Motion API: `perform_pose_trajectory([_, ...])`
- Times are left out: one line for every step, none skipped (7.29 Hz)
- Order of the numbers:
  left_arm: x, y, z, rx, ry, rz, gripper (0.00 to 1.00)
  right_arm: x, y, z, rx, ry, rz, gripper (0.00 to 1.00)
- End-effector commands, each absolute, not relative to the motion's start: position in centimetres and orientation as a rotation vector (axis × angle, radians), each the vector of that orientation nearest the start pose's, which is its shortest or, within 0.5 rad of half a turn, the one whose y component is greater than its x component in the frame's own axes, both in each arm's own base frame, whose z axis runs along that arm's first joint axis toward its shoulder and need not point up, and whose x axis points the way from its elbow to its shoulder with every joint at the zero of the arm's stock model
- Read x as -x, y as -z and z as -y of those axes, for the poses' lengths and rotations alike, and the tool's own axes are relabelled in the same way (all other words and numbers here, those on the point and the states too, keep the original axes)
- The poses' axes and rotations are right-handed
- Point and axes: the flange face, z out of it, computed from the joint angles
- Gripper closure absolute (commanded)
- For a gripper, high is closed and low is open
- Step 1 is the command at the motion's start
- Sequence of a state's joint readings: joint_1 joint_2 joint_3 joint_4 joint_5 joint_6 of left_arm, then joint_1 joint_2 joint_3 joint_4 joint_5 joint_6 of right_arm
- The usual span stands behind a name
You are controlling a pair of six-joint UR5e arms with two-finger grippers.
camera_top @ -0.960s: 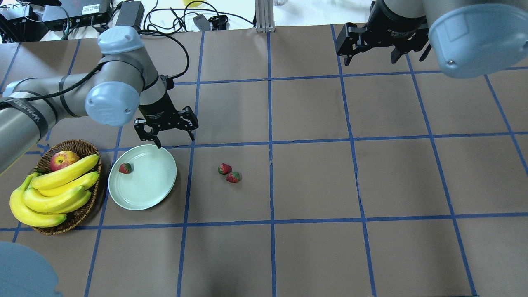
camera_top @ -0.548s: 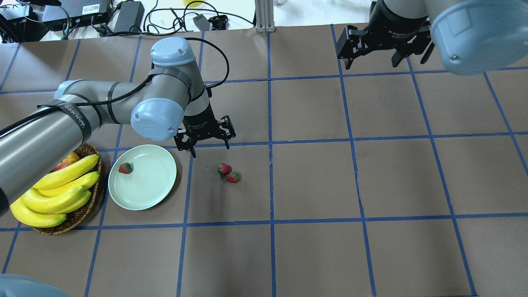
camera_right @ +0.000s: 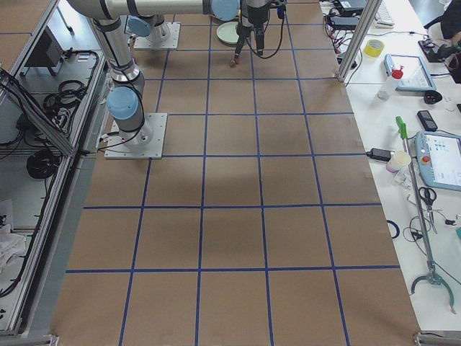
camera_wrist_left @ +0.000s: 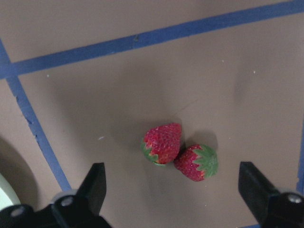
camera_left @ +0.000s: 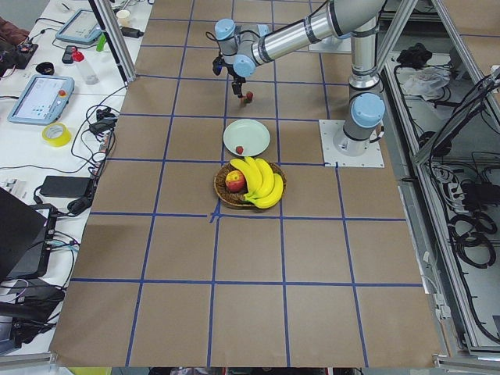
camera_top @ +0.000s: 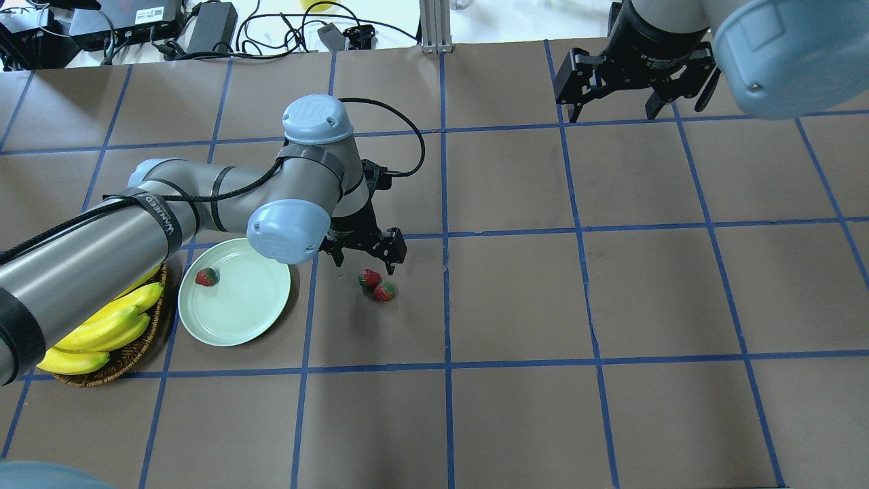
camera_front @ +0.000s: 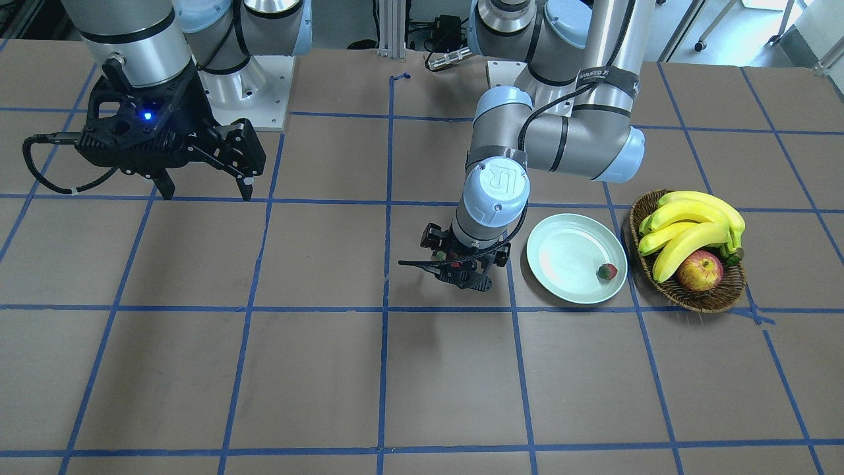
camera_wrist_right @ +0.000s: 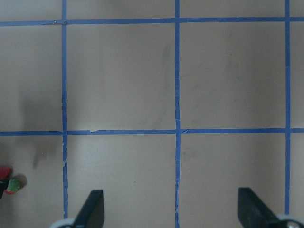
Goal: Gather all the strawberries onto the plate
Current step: 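Return the left gripper to the remaining strawberries and grasp one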
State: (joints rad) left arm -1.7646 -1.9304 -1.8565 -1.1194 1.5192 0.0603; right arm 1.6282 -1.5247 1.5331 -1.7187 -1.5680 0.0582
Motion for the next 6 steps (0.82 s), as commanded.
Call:
perform_pose_trajectory([24.0, -19.5, 50.6, -0.421, -0.305, -3.143, 0.00, -16.4, -49.8, 51.5, 0.000, 0.213, -3.123, 0.00])
perform_pose_trajectory([24.0, -18.8, 50.6, -0.394, -0.326, -3.140, 0.00, -16.4, -50.0, 51.6, 0.000, 0.220, -3.123, 0.00])
perform_pose_trajectory([24.1, -18.4, 50.7, -0.311, -0.338, -3.145, 0.00, -16.4, -50.3, 51.7, 0.000, 0.208, -3.122, 0.00])
perform_pose_trajectory([24.1, -17.6, 50.8, -0.158, -0.357, -3.141, 0.03, -16.5, -50.8, 52.9, 0.000, 0.201, -3.125, 0.00])
perform_pose_trajectory([24.1, -17.2, 50.9, -0.113, -0.367, -3.139, 0.05, -16.3, -51.8, 54.3, -0.007, 0.166, -3.128, 0.00])
perform_pose_trajectory([24.1, -16.9, 50.9, -0.050, -0.377, -3.134, 0.07, -16.4, -51.5, 54.4, -0.005, 0.141, -3.130, 0.00])
